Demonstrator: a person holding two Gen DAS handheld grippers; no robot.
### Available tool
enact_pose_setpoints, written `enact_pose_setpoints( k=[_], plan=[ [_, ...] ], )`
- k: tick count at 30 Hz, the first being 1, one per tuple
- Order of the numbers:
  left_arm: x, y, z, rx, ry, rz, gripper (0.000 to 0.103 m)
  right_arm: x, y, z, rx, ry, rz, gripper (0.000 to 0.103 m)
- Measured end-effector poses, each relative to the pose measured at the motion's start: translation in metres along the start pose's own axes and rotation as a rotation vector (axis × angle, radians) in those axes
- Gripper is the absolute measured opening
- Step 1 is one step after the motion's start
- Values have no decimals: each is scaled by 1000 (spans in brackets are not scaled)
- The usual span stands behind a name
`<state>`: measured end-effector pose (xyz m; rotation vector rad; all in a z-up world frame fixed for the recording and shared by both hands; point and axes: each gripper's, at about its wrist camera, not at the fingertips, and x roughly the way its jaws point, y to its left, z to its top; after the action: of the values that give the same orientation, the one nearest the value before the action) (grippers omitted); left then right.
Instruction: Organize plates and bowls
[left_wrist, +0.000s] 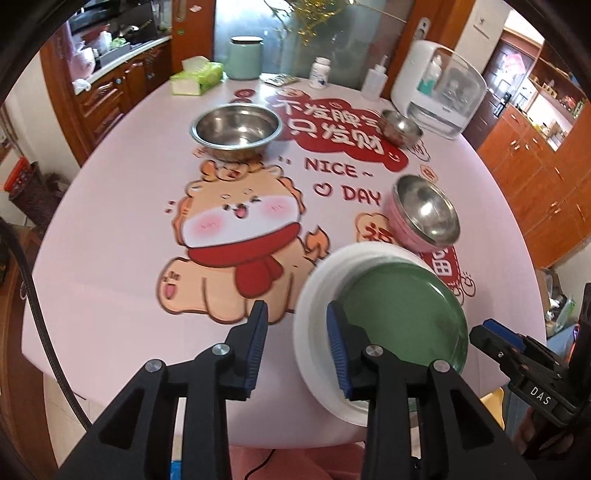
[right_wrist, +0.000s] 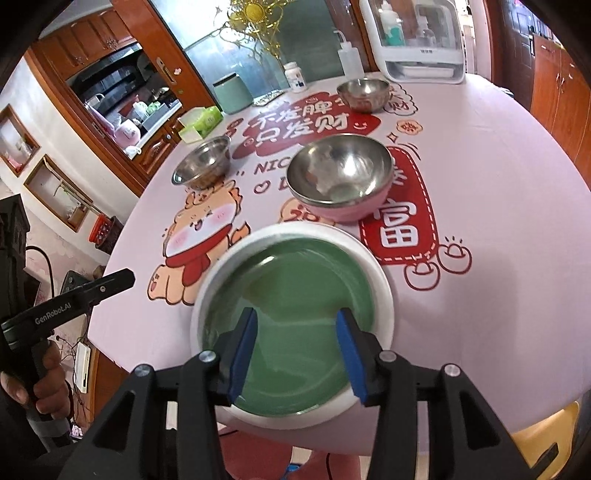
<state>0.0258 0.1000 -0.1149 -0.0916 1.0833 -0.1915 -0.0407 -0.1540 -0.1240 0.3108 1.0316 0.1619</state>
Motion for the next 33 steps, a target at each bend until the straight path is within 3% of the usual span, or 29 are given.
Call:
enact_pose_setpoints(
  k=[10, 12, 17, 20, 22, 33],
  plan=[
    [-6, 35, 18, -26, -21, 31, 41, 8, 30, 20, -2, -53, 11, 46],
    [-6, 43, 22, -28, -22, 34, 42, 10, 39, 25, 0, -64, 14, 52],
    [-5, 66, 40, -40, -24, 53, 49, 21, 61, 36, 1, -81, 22, 55],
    [-3, 82, 54, -55, -22, 61, 55, 29, 74, 46, 8, -84, 24, 56],
    [-4, 93, 65, -69, -28, 69, 63, 35, 83, 53, 11, -89, 29, 56],
    [6, 143, 135, -47, -61, 91, 67, 74, 129, 104, 23, -121, 19, 57]
  ],
)
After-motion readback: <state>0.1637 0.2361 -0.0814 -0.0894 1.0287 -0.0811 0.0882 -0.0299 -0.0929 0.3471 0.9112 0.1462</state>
